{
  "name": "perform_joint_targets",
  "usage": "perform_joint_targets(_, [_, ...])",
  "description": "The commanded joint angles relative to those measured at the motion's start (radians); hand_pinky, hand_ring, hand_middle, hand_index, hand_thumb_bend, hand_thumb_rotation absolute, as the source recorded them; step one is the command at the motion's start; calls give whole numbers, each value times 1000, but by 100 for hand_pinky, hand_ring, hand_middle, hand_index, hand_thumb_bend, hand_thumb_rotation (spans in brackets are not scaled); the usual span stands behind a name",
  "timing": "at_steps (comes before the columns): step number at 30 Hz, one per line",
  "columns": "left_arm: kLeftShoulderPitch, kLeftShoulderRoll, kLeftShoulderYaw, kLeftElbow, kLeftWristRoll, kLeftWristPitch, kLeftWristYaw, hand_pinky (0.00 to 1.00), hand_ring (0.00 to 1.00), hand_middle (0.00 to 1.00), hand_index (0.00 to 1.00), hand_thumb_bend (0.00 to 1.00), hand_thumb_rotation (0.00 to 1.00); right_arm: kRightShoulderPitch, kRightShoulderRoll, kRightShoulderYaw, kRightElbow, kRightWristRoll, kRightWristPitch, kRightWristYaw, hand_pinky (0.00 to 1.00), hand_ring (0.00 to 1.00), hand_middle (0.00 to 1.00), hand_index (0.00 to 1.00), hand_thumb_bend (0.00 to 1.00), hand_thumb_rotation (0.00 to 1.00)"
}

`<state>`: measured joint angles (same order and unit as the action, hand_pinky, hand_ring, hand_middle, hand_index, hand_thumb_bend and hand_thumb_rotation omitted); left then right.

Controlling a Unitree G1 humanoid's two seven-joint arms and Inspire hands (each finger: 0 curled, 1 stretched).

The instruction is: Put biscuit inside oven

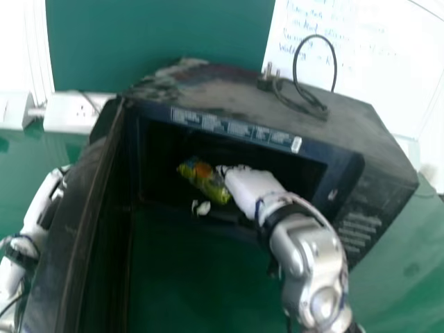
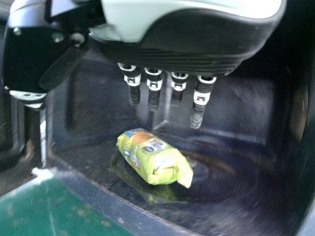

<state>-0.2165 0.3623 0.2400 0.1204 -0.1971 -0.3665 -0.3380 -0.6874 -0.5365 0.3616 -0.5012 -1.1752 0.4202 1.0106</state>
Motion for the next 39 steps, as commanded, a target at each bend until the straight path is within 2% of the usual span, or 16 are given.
perform_joint_targets(1, [13, -2, -1, -5, -2, 1, -2, 30, 38, 41, 48, 51, 5, 19, -30, -49, -67, 15, -35, 23, 79, 91, 94, 99, 87, 73])
perform_joint_targets(5, [9, 1, 1, 13, 9, -21, -1, 31, 39, 41, 48, 51, 5, 36, -58, -155, -210, 38, -32, 134, 84, 90, 93, 99, 88, 74])
perform_joint_targets(6, [8, 2, 1, 14, 9, -23, -1, 30, 38, 41, 48, 51, 5, 51, -69, -184, -244, 47, -47, 129, 84, 90, 92, 98, 90, 73])
perform_joint_targets(10, [12, -3, -1, -5, 4, -18, 3, 30, 38, 41, 48, 51, 5, 169, -93, -328, -344, 144, -134, 7, 67, 79, 83, 91, 95, 73])
perform_joint_targets(12, [14, -4, -2, -13, 5, -18, 4, 29, 37, 40, 48, 51, 6, 203, -104, -389, -387, 196, -138, 18, 76, 85, 88, 94, 91, 72])
perform_joint_targets(14, [15, -3, -3, -21, 7, -19, 6, 29, 37, 40, 48, 51, 6, 230, -138, -468, -432, 276, -154, 34, 77, 86, 89, 95, 89, 74])
perform_joint_targets(17, [17, -1, -3, -26, 16, -29, 8, 28, 36, 40, 48, 51, 6, 271, -193, -634, -464, 513, -177, 67, 76, 84, 88, 96, 87, 78])
perform_joint_targets(19, [18, 2, -4, -29, 27, -35, 11, 28, 36, 40, 48, 51, 6, 286, -214, -733, -466, 665, -136, 110, 81, 85, 88, 97, 87, 78])
perform_joint_targets(21, [18, 3, -3, -31, 31, -46, 10, 28, 35, 40, 48, 51, 6, 309, -242, -829, -466, 773, -106, 131, 79, 85, 87, 96, 89, 76])
perform_joint_targets(25, [25, 3, -2, -37, 39, -62, 12, 27, 35, 41, 48, 51, 6, 369, -279, -971, -462, 896, -83, 113, 83, 87, 90, 97, 83, 67])
perform_joint_targets(28, [28, 6, -2, -38, 49, -83, 11, 27, 34, 41, 48, 51, 6, 415, -285, -1046, -456, 944, -69, 83, 81, 87, 90, 96, 82, 63])
perform_joint_targets(30, [32, 8, -6, -45, 57, -91, 11, 27, 35, 41, 48, 51, 6, 428, -293, -1074, -472, 966, 25, 67, 78, 86, 91, 97, 82, 58])
perform_joint_targets(31, [33, 9, -9, -48, 65, -104, 10, 27, 35, 41, 48, 51, 6, 440, -304, -1091, -478, 954, 40, 54, 76, 85, 92, 97, 82, 55])
perform_joint_targets(34, [34, 6, -20, -59, 82, -136, 6, 27, 35, 42, 48, 51, 6, 456, -290, -1159, -486, 982, 111, 9, 67, 85, 91, 97, 83, 52])
perform_joint_targets(36, [35, 3, -32, -66, 94, -159, 1, 27, 34, 42, 48, 51, 6, 470, -268, -1210, -483, 1004, 139, -31, 57, 81, 91, 97, 82, 51])
perform_joint_targets(39, [37, 4, -52, -78, 93, -172, -8, 26, 34, 41, 48, 51, 6, 489, -253, -1247, -492, 1004, 188, -105, 71, 83, 90, 96, 83, 52])
